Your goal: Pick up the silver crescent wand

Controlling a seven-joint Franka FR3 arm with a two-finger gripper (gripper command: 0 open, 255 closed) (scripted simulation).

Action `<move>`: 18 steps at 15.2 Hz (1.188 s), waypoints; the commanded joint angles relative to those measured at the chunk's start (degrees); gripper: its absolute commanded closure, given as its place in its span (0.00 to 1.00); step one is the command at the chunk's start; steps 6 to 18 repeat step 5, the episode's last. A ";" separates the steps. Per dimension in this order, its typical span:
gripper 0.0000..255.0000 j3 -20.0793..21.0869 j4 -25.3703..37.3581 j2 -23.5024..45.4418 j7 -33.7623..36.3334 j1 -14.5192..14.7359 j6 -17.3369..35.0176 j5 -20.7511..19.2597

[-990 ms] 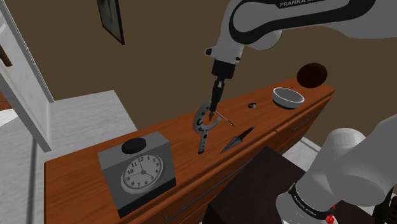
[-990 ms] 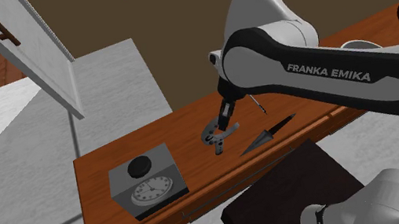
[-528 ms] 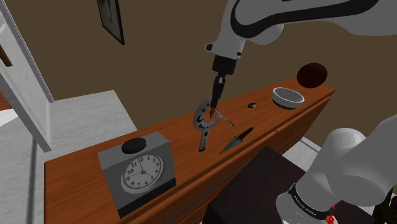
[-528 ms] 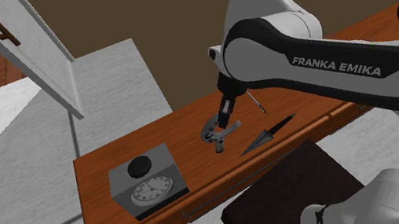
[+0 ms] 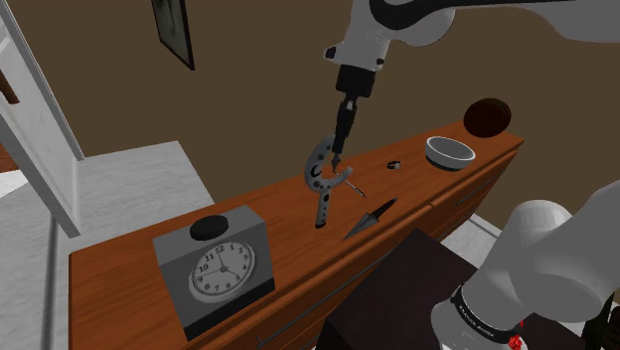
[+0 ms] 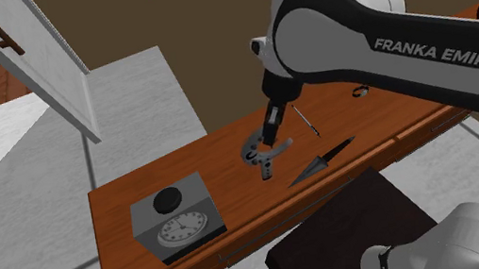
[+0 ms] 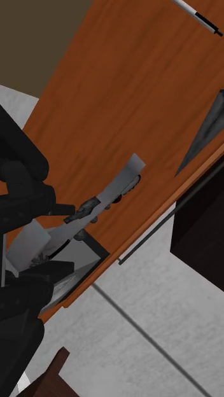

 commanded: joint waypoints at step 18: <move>1.00 -0.06 3.30 0.21 0.77 0.03 -3.01 -0.10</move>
